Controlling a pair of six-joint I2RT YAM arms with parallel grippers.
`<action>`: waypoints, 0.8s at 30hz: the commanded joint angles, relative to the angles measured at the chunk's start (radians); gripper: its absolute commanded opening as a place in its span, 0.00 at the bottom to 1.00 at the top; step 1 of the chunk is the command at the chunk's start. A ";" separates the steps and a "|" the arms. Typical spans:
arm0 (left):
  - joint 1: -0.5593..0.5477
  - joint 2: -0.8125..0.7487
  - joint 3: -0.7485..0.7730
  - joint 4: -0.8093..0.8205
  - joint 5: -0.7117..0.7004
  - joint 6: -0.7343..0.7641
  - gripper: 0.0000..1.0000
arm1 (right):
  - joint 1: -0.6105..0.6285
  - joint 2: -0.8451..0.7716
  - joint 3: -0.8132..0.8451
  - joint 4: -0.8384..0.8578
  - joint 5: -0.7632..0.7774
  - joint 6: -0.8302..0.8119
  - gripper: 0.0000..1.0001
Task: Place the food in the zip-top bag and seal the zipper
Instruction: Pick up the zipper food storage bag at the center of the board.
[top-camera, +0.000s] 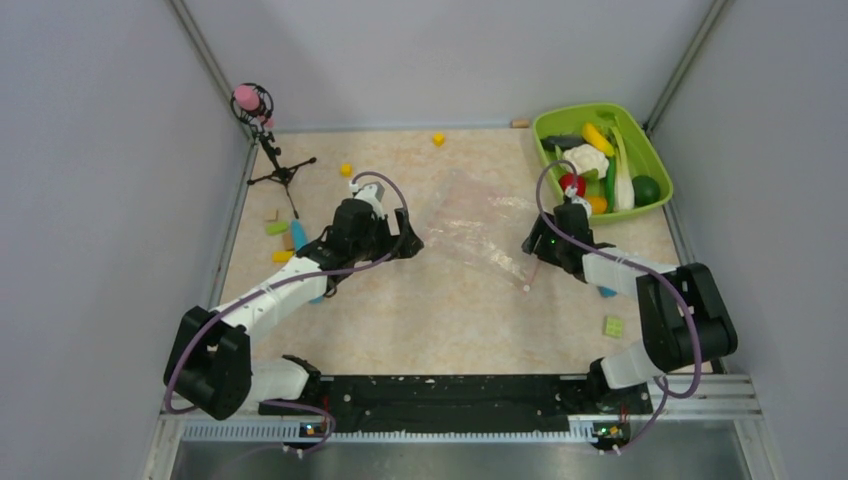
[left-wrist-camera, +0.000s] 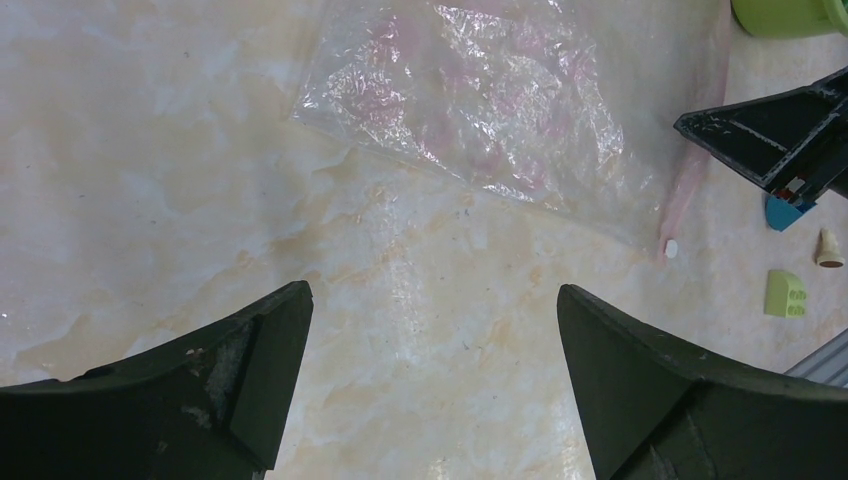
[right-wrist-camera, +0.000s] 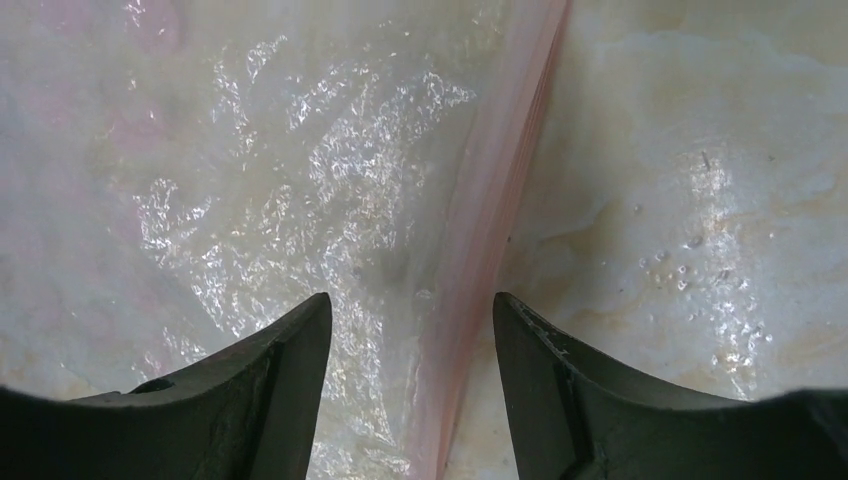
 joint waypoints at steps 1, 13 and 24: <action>-0.006 0.003 0.002 0.016 -0.004 0.023 0.98 | 0.019 0.033 0.035 0.070 0.015 0.027 0.58; -0.006 0.025 0.009 0.026 0.036 0.023 0.98 | 0.051 0.066 0.081 0.032 0.095 0.020 0.00; -0.005 -0.017 0.002 0.046 0.130 0.015 0.98 | 0.244 -0.071 0.125 0.015 0.054 -0.199 0.00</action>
